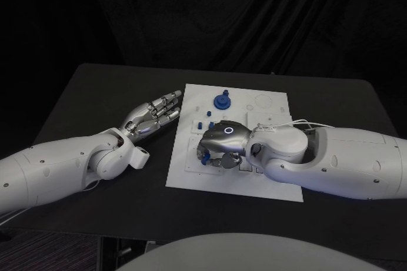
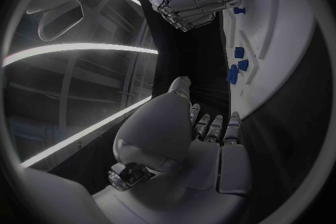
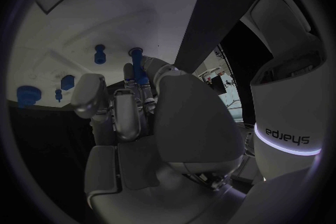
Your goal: Assemble the parts on the task board
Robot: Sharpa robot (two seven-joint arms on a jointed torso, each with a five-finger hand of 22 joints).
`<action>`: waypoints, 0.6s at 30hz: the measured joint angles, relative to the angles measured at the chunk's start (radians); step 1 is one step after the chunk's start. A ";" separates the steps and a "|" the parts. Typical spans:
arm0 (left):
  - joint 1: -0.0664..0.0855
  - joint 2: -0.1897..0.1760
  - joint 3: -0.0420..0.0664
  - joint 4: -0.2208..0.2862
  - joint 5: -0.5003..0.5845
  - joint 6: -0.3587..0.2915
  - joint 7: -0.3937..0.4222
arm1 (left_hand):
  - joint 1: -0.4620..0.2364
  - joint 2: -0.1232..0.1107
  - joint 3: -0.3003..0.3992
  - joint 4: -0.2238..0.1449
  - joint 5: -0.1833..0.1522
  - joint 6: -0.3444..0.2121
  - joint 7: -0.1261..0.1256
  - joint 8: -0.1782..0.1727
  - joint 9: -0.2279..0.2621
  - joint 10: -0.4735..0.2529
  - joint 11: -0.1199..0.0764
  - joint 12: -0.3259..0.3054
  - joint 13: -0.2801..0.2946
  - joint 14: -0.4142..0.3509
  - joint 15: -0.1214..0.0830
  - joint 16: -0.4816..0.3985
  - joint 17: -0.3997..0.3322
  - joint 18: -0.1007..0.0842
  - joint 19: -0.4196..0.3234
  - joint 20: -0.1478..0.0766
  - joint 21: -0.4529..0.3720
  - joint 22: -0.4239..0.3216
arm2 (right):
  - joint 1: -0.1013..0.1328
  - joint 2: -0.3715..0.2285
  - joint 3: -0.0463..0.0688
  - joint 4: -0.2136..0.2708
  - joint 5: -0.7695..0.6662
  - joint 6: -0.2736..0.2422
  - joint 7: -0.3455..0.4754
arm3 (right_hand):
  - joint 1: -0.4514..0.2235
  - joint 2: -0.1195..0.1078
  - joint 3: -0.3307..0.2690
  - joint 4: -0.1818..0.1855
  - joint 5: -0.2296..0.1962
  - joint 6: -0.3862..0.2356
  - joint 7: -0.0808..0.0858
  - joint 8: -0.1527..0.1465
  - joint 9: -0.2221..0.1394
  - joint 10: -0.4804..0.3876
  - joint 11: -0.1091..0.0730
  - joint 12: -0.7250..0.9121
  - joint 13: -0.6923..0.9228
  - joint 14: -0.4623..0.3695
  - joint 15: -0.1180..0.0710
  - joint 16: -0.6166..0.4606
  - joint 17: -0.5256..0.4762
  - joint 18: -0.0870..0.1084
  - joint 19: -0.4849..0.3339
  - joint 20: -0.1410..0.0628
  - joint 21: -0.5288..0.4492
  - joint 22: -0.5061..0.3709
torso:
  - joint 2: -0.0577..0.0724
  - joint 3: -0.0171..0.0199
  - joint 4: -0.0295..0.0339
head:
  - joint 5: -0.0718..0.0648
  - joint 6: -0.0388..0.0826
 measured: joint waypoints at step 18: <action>0.000 0.001 0.000 -0.003 0.000 0.003 0.000 | 0.000 0.000 0.001 -0.001 0.000 0.000 0.007 0.000 0.000 -0.003 -0.003 0.000 0.000 0.000 0.000 0.000 0.000 0.000 0.000 0.000 0.000 0.000 | -0.003 -0.004 -0.002 -0.002 -0.001 0.014 -0.010 | 0.000 0.000 0.000 -0.006 -0.004 0.000 0.000 -0.004 0.000 0.004 -0.003 -0.003 0.006 -0.003 -0.003 -0.006 -0.010 0.000 -0.011 -0.004 -0.017 0.000 | 0.000 0.0008 -0.0013 | 0.001 0.000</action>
